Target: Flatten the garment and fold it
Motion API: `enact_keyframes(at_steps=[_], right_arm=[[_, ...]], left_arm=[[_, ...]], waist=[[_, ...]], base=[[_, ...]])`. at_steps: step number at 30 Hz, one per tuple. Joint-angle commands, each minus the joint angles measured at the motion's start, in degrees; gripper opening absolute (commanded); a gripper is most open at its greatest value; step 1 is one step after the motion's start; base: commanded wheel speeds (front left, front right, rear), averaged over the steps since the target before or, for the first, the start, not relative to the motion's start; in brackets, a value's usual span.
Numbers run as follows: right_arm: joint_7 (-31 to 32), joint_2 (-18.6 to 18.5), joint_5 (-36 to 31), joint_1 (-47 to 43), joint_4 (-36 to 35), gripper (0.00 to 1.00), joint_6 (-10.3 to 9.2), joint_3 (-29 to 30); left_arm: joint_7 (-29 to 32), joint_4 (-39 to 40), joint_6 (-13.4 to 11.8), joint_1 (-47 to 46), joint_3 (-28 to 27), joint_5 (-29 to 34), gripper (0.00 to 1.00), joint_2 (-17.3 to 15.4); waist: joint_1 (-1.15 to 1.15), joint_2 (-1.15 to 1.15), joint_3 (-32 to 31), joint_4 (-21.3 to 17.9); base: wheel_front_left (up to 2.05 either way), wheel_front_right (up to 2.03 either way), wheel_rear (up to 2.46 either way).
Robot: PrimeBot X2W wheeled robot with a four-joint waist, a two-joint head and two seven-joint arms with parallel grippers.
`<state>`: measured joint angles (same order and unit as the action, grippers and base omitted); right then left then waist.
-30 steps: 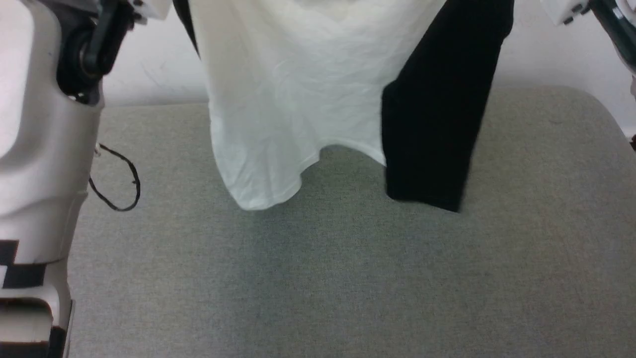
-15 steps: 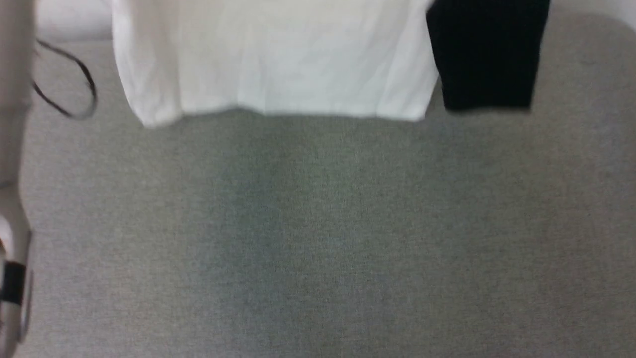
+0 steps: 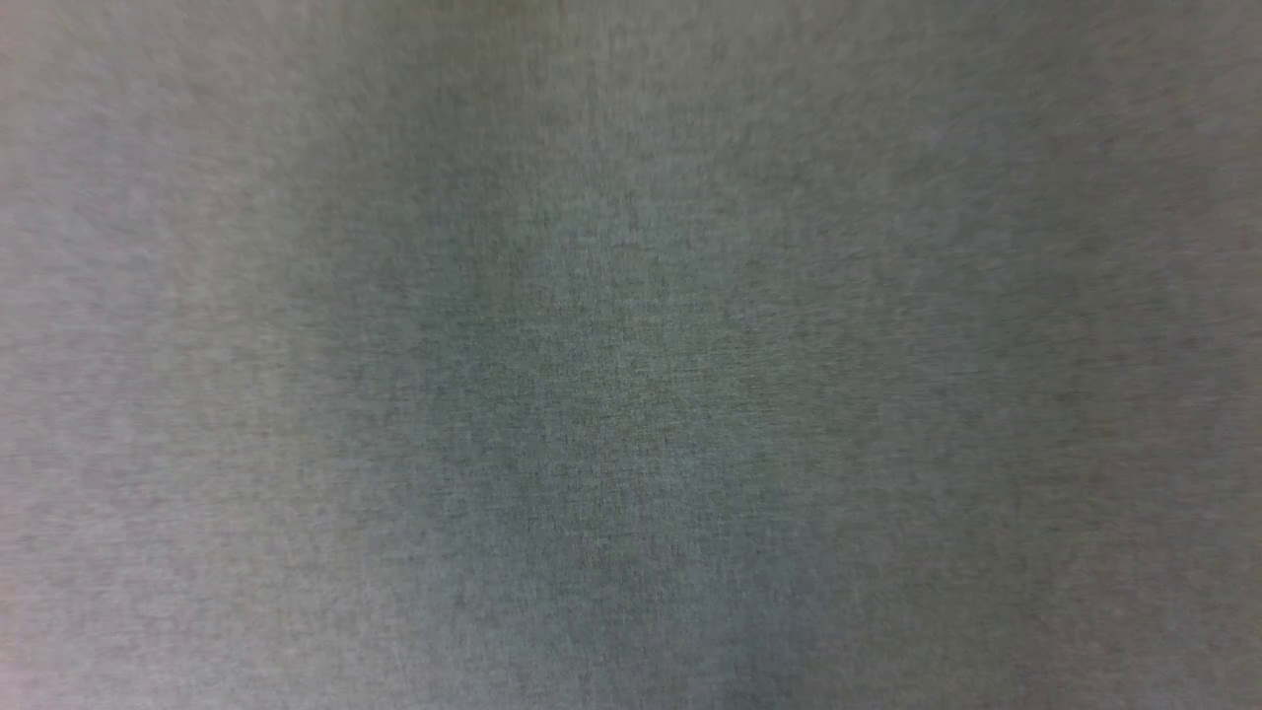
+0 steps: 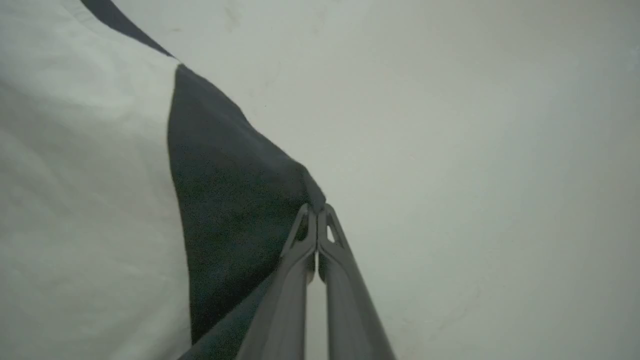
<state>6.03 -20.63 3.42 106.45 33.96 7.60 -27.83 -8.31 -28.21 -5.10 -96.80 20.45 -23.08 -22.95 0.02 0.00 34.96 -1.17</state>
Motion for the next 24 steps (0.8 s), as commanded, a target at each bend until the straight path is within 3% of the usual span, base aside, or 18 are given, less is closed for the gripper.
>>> enact_keyframes(at_steps=[1, 13, 18, 24], right_arm=[[-0.89, -0.58, -0.71, -0.02, 0.64, 0.0, -0.11, -0.48], [-8.32, -2.2, 2.05, -6.92, -0.2, 0.0, -0.11, -2.77], [-10.19, -4.12, 5.34, -15.07, -6.99, 0.0, -0.11, -1.93], [-8.87, -7.16, 7.64, -31.14, -19.55, 0.0, -0.11, 2.7]], left_arm=[[-1.66, -0.62, 0.1, -0.04, -0.17, 0.63, 0.0, 0.14], [-6.47, 1.46, 3.91, 8.59, -1.19, -0.6, 0.0, -1.27], [-6.64, 7.61, 4.35, 17.97, -0.79, 0.11, 0.0, -2.31], [-6.67, 18.1, 2.63, 34.59, -0.02, 0.96, 0.0, -4.15]], waist=[[-0.02, 0.0, 6.96, 0.91], [-0.02, 0.0, 6.99, 0.58], [-0.02, 0.0, 2.55, 1.01], [-0.02, 0.0, -4.06, 1.18]], base=[[0.0, 0.0, 0.0], [0.0, 0.0, 0.0], [0.0, 0.0, 0.0], [0.0, 0.0, 0.0]])
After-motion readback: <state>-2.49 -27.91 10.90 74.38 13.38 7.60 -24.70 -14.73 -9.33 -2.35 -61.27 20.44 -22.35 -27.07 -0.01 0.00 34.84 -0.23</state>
